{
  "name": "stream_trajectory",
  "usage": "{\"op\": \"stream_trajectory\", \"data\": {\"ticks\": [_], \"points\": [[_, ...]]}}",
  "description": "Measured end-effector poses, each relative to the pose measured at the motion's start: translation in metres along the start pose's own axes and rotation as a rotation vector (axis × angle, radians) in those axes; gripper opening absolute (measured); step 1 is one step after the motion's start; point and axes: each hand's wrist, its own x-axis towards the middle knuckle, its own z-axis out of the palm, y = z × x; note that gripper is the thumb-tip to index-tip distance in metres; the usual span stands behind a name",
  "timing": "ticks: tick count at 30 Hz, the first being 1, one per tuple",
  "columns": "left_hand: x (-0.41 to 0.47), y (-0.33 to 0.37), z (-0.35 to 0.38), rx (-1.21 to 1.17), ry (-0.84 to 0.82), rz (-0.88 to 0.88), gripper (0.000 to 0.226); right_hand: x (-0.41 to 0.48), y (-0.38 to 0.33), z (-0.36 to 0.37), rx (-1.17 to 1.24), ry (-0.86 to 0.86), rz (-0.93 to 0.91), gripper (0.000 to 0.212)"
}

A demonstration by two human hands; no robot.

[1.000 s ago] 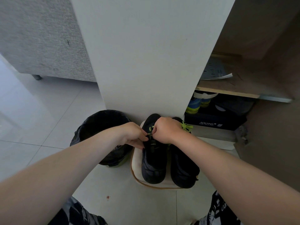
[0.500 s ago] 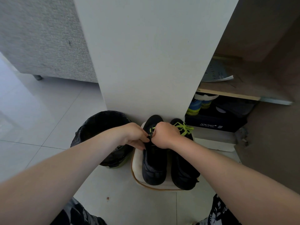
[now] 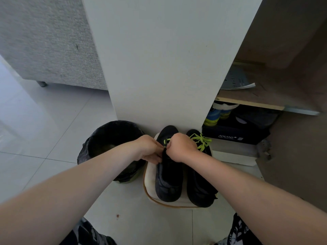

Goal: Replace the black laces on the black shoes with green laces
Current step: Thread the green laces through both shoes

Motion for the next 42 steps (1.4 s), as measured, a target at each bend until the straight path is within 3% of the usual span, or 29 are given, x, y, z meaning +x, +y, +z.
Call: {"op": "stream_trajectory", "data": {"ticks": [5, 13, 17, 19, 23, 26, 28, 33, 37, 42], "points": [[0.002, -0.004, 0.003, -0.046, 0.021, 0.022, 0.015, 0.003, 0.003, -0.010, -0.042, 0.026, 0.033, 0.015], [0.004, -0.006, -0.008, -0.087, -0.013, -0.038, 0.017, 0.003, 0.006, -0.008, 0.069, -0.073, -0.092, 0.010], [0.006, 0.000, -0.005, -0.075, -0.027, -0.070, 0.013, 0.006, 0.008, -0.021, -0.008, -0.154, -0.063, 0.022], [0.006, 0.004, -0.005, -0.093, -0.042, -0.123, 0.012, 0.009, 0.008, -0.022, -0.083, -0.129, -0.028, 0.034], [0.005, 0.010, -0.007, -0.082, -0.036, -0.151, 0.023, 0.008, 0.007, -0.019, -0.093, -0.080, -0.140, 0.027], [0.004, 0.010, -0.014, -0.080, -0.070, -0.192, 0.024, 0.003, 0.011, -0.018, -0.222, -0.038, -0.221, 0.061], [0.002, 0.008, -0.018, -0.079, -0.109, -0.232, 0.027, 0.001, 0.017, -0.017, -0.234, -0.058, -0.264, 0.069], [0.000, 0.005, -0.014, -0.093, -0.123, -0.191, 0.021, -0.005, 0.019, -0.012, 0.052, -0.051, -0.316, 0.038], [0.000, 0.006, -0.015, -0.068, -0.152, -0.161, 0.023, -0.009, 0.018, -0.006, -0.132, -0.028, -0.355, 0.052], [-0.005, 0.010, -0.038, -0.056, -0.120, -0.241, 0.025, -0.008, 0.016, -0.013, -0.171, -0.047, -0.286, 0.047]]}}
